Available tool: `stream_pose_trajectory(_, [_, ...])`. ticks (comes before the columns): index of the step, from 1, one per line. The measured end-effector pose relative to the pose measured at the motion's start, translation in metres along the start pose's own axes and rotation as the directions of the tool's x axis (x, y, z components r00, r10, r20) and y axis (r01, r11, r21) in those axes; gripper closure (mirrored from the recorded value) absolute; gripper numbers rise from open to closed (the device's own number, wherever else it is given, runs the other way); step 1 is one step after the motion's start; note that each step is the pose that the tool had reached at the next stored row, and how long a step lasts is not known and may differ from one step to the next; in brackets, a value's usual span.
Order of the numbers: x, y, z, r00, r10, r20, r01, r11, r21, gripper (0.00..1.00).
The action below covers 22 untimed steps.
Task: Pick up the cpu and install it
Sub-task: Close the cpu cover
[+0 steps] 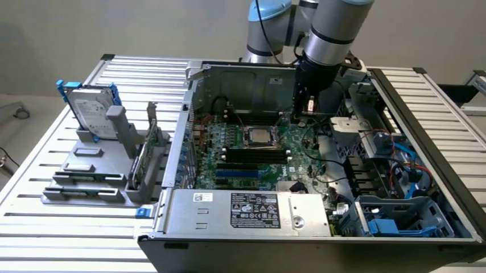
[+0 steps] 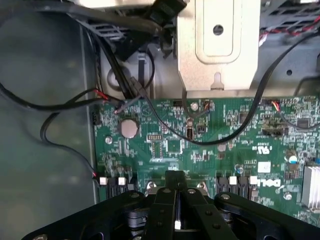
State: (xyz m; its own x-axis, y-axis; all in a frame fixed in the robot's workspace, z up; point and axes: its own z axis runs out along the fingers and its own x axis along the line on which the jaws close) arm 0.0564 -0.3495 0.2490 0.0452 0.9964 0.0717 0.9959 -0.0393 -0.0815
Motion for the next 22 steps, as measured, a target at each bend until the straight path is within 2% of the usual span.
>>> stream_pose_trajectory(4, [0.000,-0.0032,0.0002,1.0000,0.004,0.0016,-0.004,0.9988,0.0486,0.89])
stream_pose_trajectory(6, [0.000,-0.0064,0.0004,1.0000,0.005,0.0025,-0.005,0.9977,0.0678,0.89])
stream_pose_trajectory(7, [0.000,-0.0085,0.0006,1.0000,0.005,0.0026,-0.006,0.9972,0.0746,0.89])
stream_pose_trajectory(12, [-0.001,-0.0201,0.0017,1.0000,0.007,0.0027,-0.007,0.9949,0.1005,0.89])
stream_pose_trajectory(16, [-0.001,-0.0290,0.0027,1.0000,0.009,0.0022,-0.009,0.9921,0.1249,0.89])
stream_pose_trajectory(20, [-0.002,-0.0350,0.0037,0.9999,0.011,0.0026,-0.011,0.9881,0.1534,0.89])
stream_pose_trajectory(22, [-0.002,-0.0378,0.0041,0.9999,0.012,0.0036,-0.013,0.9850,0.1724,0.89])
